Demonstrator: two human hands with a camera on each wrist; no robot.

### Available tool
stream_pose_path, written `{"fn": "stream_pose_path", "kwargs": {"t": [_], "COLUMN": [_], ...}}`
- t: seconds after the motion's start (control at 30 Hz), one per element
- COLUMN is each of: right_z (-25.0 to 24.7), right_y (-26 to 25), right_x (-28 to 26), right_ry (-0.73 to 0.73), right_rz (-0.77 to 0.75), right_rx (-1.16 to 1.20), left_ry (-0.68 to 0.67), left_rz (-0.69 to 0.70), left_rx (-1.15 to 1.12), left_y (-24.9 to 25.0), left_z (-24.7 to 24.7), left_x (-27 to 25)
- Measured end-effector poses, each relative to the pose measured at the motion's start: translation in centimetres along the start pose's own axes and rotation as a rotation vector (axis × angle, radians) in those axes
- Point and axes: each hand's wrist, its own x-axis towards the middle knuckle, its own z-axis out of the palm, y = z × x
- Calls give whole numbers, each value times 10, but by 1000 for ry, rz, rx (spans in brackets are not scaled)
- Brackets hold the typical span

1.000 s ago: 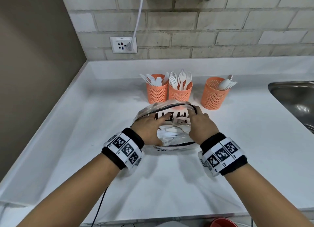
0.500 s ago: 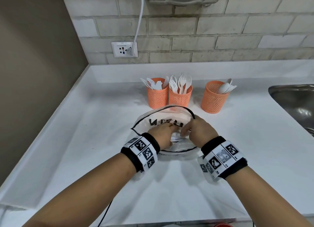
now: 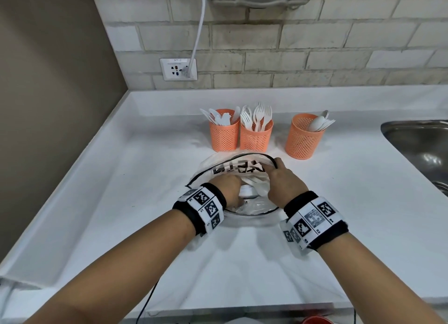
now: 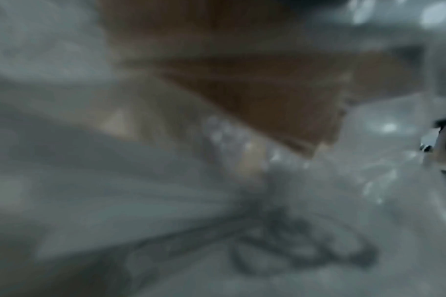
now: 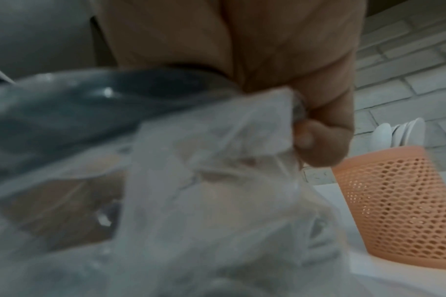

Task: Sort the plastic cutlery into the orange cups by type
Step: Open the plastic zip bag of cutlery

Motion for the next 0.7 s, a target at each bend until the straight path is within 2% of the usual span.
{"fn": "stream_pose_path", "kwargs": {"t": [0.37, 0.63, 0.7], "right_z": [0, 2, 1], "right_y": [-4, -13, -15], "right_x": [-4, -3, -3], "right_ry": [8, -30, -51], "right_rz": [-7, -132, -142], "right_rx": [24, 39, 66], "left_ry": [-69, 24, 11], "left_rz": [-12, -1, -10], "left_rx": [106, 74, 110], "left_y": [-12, -1, 7], "left_z": [-2, 3, 3], "left_x": [-1, 0, 5]}}
